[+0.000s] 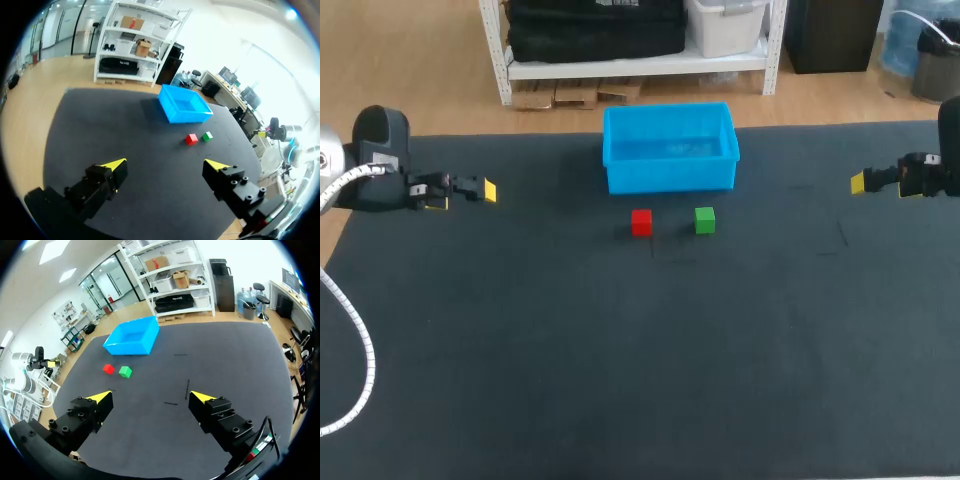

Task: Use the left arm to pick the red cube and place it into the blue plastic box first, then use the right arm to grasp the green cube and put it into the same blue plastic box after the first action is fully finished.

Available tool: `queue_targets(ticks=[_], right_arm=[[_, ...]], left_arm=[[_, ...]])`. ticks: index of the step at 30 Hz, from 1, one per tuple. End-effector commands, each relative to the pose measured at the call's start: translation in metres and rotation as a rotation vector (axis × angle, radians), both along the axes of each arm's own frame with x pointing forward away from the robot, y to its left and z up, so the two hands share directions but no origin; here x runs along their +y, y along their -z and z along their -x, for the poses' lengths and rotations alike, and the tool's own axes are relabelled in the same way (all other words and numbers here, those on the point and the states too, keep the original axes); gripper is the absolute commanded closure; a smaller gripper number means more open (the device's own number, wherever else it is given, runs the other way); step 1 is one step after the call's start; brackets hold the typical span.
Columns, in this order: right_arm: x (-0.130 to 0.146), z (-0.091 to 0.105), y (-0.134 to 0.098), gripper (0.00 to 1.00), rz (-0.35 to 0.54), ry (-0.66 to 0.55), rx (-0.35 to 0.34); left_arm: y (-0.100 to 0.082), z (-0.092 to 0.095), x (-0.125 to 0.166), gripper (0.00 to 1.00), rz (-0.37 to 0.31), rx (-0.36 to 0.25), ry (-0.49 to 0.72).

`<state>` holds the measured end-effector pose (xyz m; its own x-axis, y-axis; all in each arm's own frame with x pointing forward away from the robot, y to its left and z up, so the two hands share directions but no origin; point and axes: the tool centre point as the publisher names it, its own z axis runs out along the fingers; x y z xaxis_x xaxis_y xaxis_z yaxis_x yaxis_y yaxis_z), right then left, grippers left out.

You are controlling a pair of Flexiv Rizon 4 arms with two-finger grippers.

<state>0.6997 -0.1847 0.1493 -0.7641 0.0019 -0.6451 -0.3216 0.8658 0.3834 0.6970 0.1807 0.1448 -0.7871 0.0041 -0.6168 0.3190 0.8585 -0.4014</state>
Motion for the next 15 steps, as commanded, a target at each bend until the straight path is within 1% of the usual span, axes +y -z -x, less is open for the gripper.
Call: queue_targets(ticks=[1,2,3,6,8,10,15], right_arm=[[0.0,0.0,0.0,0.0,0.0,-0.002,0.001],[0.0,0.0,0.0,0.0,0.0,-0.002,0.001],[0.0,0.0,0.0,0.0,0.0,-0.002,0.001],[0.0,0.0,0.0,0.0,0.0,-0.002,0.001],[0.0,0.0,0.0,0.0,0.0,-0.002,0.001],[0.0,0.0,0.0,0.0,0.0,-0.002,0.001],[0.0,0.0,0.0,0.0,0.0,-0.002,0.001]], left_arm=[[-0.007,-0.014,-0.01,0.0,-0.067,0.083,0.015],[-0.008,-0.017,-0.012,0.0,-0.077,0.103,0.011],[-0.008,-0.02,-0.015,0.0,-0.101,0.132,-0.004],[-0.008,-0.027,-0.024,0.0,-0.186,0.172,-0.032],[-0.008,-0.03,-0.033,0.0,-0.227,0.189,-0.042],[-0.007,-0.032,-0.043,0.0,-0.257,0.199,-0.049],[-0.003,-0.034,-0.074,0.0,-0.294,0.232,-0.051]])
